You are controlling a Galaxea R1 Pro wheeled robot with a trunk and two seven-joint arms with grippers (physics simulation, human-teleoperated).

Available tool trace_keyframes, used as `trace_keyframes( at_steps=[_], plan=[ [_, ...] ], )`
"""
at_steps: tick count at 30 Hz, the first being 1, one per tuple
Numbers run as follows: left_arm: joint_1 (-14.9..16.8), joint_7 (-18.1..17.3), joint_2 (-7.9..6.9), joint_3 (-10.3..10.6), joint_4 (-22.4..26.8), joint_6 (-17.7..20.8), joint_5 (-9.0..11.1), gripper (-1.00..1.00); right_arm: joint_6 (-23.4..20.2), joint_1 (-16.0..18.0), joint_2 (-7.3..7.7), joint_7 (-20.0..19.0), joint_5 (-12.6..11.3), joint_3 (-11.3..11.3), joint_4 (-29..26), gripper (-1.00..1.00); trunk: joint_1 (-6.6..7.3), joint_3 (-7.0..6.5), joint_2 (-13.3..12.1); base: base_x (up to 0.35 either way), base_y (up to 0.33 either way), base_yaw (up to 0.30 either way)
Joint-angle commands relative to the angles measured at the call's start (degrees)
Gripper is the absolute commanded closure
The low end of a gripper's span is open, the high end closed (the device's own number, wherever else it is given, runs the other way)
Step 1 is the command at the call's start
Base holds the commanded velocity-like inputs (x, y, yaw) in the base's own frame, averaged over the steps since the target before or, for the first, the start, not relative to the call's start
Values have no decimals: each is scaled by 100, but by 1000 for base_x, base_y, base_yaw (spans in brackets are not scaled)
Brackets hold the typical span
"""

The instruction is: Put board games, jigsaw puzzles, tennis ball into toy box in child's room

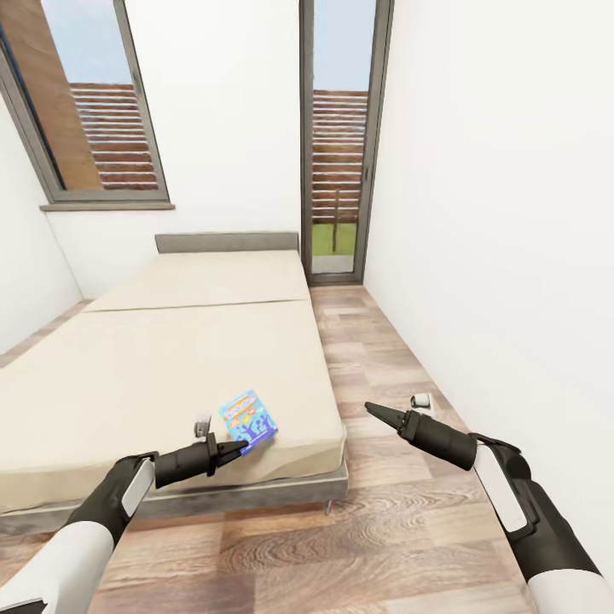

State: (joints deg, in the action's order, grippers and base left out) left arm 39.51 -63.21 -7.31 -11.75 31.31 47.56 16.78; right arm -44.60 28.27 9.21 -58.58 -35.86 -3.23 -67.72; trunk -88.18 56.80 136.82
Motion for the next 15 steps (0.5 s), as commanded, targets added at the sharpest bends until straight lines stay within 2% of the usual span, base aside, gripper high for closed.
trace_keyframes(
  at_steps=[1, 6, 9, 12, 15],
  plan=[
    [3, -34, -3, -4, 1, 36, 1, 100, -31, 3, -1, -4, -18, -2, 2, -100, 24, -13, -40, 0, 0, 0],
    [3, -270, -27, -1, 11, 66, -4, 100, -25, 3, -5, -5, -18, -2, 4, -100, 133, -103, -240, 0, 0, 0],
    [7, -373, -97, 5, 34, 185, -6, 100, -23, 3, -6, -4, -18, -2, 8, -100, 199, -157, -360, 0, 0, 0],
    [-88, -281, 3, 108, 130, 157, 83, 100, 75, -9, -95, -56, 26, -99, 105, -100, 199, -156, -359, 0, 0, 0],
    [-88, -191, 89, 174, 150, 157, 168, 100, 136, -9, -95, -56, 26, -143, 174, -100, 199, -156, -359, 0, 0, 0]
  ],
)
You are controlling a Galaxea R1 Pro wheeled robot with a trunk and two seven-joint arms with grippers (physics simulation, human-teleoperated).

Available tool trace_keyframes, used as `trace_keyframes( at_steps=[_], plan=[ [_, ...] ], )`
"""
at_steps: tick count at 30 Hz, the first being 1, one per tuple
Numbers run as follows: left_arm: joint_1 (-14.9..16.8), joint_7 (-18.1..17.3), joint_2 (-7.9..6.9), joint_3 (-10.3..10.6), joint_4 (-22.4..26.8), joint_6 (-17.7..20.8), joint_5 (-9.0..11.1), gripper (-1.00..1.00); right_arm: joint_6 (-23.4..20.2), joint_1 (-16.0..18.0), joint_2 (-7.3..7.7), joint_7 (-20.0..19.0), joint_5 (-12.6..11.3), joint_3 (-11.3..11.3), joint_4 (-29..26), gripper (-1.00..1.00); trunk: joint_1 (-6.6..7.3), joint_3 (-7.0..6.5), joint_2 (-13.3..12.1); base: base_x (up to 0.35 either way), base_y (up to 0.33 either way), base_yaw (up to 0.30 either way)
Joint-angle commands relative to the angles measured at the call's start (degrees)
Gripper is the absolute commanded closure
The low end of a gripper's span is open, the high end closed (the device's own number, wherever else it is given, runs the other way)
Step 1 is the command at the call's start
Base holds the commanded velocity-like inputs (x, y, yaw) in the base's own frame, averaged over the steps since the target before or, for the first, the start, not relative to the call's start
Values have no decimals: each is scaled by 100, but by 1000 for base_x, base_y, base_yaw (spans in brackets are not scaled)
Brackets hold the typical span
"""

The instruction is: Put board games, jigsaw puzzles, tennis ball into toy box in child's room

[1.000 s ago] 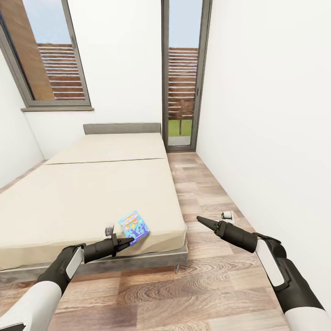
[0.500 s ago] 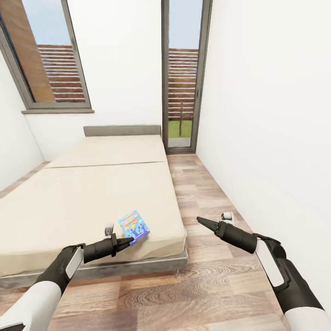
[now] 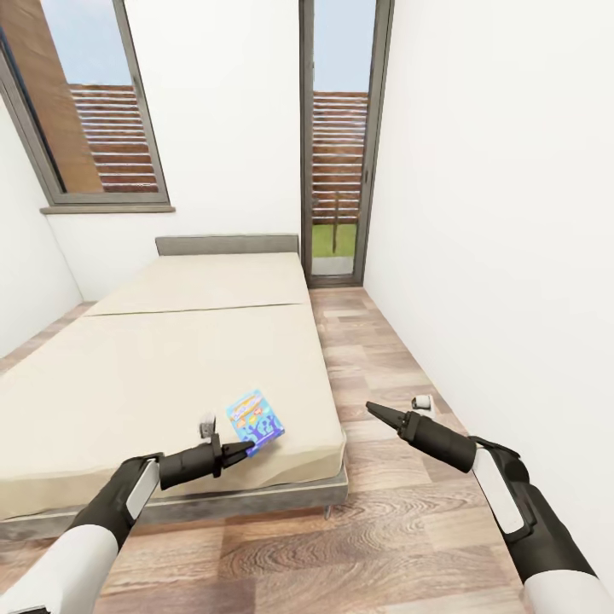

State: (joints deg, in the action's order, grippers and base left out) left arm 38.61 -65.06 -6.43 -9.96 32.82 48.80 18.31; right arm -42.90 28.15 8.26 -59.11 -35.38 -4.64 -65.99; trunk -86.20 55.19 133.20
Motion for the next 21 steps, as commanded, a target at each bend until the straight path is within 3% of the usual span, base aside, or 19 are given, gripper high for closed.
trace_keyframes(
  at_steps=[1, 9, 21],
  plan=[
    [4, -18, 2, -9, -10, 33, 46, 100, -37, 4, 1, -3, -22, -2, 0, -100, 1, 5, 2, 0, 0, 0],
    [15, -86, -243, 142, 128, -42, -202, 100, 64, -2, 4, 225, -30, -237, 47, -100, 1, 5, 2, 0, 0, 0],
    [15, -134, -579, 110, 190, 3, -193, 100, 71, -3, 7, 330, -31, -291, 46, -100, 1, 5, 2, 0, 11, 0]
  ],
)
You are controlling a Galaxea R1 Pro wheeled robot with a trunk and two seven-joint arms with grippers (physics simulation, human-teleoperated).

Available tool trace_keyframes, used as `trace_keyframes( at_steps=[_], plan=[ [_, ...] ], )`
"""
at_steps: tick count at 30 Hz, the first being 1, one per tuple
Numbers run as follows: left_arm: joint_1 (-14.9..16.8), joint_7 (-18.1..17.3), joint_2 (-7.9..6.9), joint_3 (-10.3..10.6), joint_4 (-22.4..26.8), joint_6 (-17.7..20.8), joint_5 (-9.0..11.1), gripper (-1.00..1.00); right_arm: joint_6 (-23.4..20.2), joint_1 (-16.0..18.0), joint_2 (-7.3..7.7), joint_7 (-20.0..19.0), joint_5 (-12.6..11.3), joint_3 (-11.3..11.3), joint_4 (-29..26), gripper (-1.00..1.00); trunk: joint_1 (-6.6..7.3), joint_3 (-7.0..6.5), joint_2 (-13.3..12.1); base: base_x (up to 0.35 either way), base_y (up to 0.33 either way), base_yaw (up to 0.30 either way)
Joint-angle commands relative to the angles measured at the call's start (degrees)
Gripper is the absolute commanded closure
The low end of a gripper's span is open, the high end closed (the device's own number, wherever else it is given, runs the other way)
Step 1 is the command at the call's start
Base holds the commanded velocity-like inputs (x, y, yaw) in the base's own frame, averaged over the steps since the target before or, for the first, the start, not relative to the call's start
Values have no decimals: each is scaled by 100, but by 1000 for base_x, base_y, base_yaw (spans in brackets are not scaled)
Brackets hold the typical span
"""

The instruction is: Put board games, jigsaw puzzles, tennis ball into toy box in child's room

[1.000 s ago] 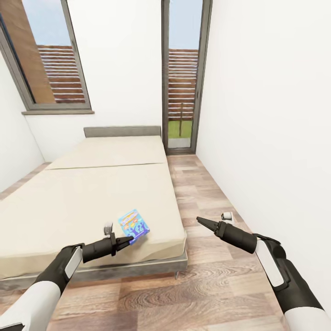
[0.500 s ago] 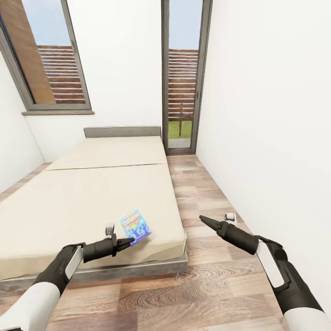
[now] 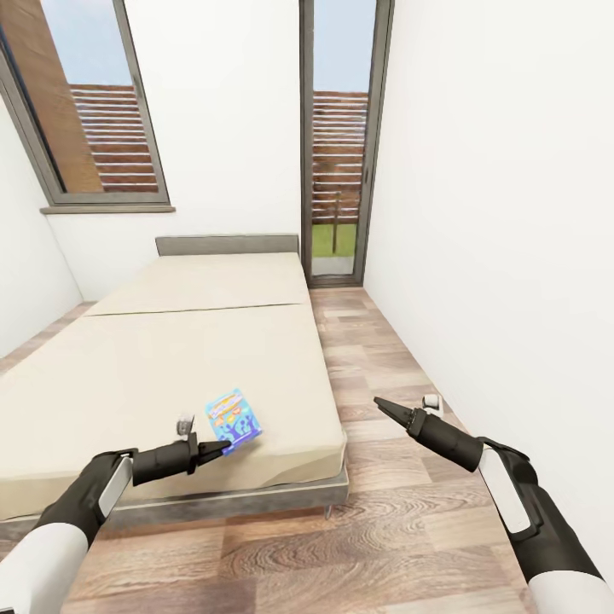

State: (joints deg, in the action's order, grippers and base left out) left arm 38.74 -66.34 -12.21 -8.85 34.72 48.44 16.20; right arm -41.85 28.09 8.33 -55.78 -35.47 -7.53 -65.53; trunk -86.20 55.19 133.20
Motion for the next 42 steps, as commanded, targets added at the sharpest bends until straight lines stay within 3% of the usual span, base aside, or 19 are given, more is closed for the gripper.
trace_keyframes(
  at_steps=[1, 13, 14, 26, 42],
  plan=[
    [2, -10, -34, -3, 1, 40, 21, 100, -34, 3, 1, -4, -21, -5, 0, -100, 1, 5, 2, 0, 5, 0],
    [2, -196, -426, -3, 124, 51, 29, 100, -34, 3, 0, 0, -19, -7, 3, -100, 1, 5, 2, 23, 85, 0],
    [2, -199, -528, -3, 129, 51, 28, 100, -34, 3, 1, 1, -18, -6, 2, -100, 1, 5, 2, 13, 48, 0],
    [2, -212, -527, -2, 174, 52, 31, 100, -34, 3, 2, 31, -4, -12, -35, -100, 1, 0, 2, 2, 94, 7],
    [2, -212, -523, 9, 188, 57, 34, 100, -42, 3, -3, 125, -4, -7, -33, -100, 1, -98, 2, -10, -32, 201]
  ],
)
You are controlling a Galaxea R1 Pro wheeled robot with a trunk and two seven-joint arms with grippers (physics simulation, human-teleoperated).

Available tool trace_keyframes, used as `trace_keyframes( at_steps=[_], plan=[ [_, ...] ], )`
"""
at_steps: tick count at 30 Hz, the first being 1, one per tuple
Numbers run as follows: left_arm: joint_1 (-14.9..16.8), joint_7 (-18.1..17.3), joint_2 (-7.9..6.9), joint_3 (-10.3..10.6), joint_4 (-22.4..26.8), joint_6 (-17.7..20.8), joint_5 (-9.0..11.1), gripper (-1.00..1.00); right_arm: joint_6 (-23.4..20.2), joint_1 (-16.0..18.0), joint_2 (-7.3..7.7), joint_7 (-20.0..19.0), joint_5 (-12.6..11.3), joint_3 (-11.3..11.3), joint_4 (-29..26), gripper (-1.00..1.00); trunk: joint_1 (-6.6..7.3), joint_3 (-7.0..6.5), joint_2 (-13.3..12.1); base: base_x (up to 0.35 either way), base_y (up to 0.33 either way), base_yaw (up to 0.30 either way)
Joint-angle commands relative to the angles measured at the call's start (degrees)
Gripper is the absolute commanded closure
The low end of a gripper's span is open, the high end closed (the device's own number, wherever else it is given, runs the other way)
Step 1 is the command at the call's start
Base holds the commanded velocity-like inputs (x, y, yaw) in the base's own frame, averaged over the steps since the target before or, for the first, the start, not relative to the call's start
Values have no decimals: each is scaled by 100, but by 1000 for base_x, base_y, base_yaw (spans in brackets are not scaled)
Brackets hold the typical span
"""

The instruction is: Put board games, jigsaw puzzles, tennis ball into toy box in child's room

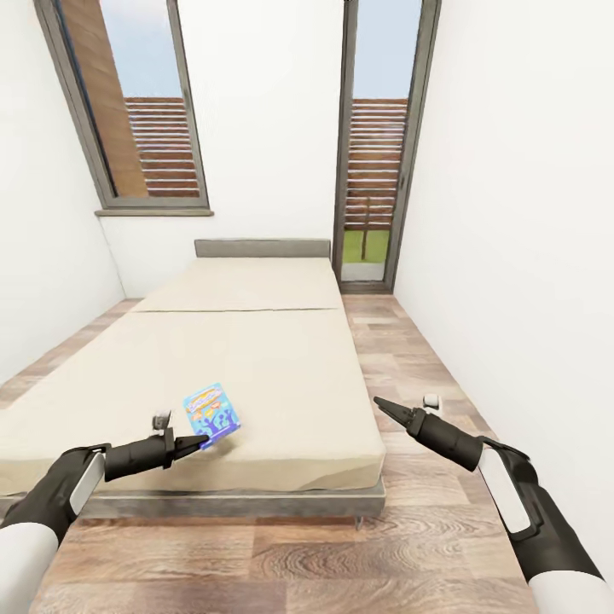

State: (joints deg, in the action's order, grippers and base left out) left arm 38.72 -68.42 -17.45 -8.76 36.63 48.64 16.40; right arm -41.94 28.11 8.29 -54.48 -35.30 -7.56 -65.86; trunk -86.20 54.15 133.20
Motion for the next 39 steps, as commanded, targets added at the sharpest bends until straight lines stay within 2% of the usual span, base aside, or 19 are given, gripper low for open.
trace_keyframes(
  at_steps=[1, 6, 16, 30, 39],
  plan=[
    [4, -5, 0, -1, 11, 42, 13, 100, -34, 2, 2, 0, -21, -5, 0, -100, 1, -1, 2, -7, -28, 235],
    [4, -5, -8, 2, 222, 209, -4, 100, -34, 2, 21, 8, -29, -8, 2, -100, 1, -20, 2, -3, -11, 172],
    [4, -5, -52, -5, 470, 614, -34, 100, -34, 2, 50, 8, -57, -14, 6, -100, 221, -204, -399, 0, -1, 23],
    [4, -5, -85, 10, 483, 727, -32, 100, -34, 2, 54, 19, -41, -17, -11, -100, 528, -456, -960, 0, 0, 6],
    [4, 4, -76, 15, 486, 734, -35, 100, -42, 2, 50, 25, -30, -17, -31, -100, 726, -618, -1321, 0, 0, 231]
  ],
)
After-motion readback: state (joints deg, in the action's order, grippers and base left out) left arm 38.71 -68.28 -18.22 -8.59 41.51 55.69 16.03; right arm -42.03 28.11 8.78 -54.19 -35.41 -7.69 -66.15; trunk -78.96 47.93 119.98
